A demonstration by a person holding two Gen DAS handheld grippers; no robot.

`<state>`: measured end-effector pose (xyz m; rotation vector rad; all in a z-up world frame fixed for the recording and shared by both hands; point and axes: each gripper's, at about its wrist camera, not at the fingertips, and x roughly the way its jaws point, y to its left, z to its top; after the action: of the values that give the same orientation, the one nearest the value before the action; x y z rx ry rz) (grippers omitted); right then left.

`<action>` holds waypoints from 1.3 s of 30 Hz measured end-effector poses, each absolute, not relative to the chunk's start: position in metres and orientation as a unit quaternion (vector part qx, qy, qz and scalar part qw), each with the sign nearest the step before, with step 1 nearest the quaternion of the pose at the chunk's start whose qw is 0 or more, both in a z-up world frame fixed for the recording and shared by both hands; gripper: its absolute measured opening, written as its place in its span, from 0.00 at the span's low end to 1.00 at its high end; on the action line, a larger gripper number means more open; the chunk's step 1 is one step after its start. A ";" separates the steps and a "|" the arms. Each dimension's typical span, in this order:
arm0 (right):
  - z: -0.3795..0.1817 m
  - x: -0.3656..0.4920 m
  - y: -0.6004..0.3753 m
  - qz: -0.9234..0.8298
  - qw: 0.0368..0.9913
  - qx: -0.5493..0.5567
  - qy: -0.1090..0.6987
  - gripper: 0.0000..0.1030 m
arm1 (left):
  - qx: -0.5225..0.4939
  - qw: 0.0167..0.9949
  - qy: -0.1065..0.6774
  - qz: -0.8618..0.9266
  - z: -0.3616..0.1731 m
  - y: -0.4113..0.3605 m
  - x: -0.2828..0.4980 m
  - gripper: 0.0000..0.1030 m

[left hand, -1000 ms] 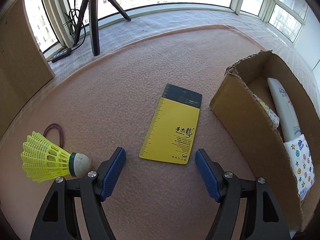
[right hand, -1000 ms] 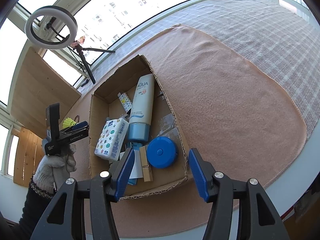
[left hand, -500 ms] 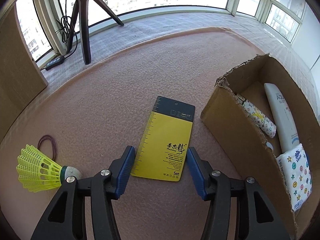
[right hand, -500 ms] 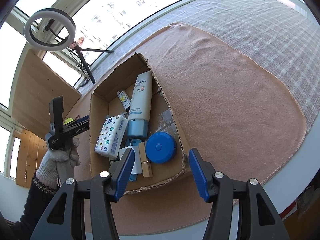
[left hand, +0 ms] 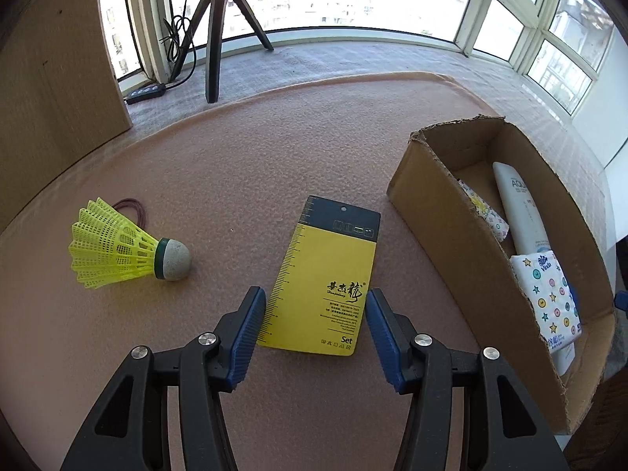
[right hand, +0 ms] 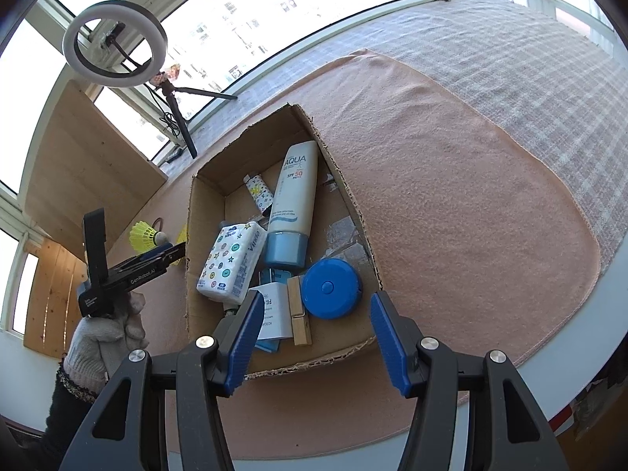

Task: Organize objects
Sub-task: 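Grasp the yellow notebook with the left tool, then carry the yellow notebook into the box and open the left tool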

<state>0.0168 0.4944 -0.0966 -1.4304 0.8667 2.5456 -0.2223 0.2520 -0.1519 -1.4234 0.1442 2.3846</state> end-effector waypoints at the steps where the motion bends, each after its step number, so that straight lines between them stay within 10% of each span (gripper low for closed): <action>1: -0.097 0.016 0.492 0.835 0.046 -0.470 0.282 0.52 | -0.502 0.179 0.047 0.845 -0.149 0.249 -0.219 0.55; 39: -0.094 0.047 0.489 0.838 0.045 -0.467 0.278 0.52 | -0.448 0.328 0.099 0.826 -0.086 0.401 -0.118 0.55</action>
<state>0.0468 0.4887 -0.0942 -1.4252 0.8500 2.5606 -0.1176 0.4012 -0.0864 -1.1727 0.2598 2.1614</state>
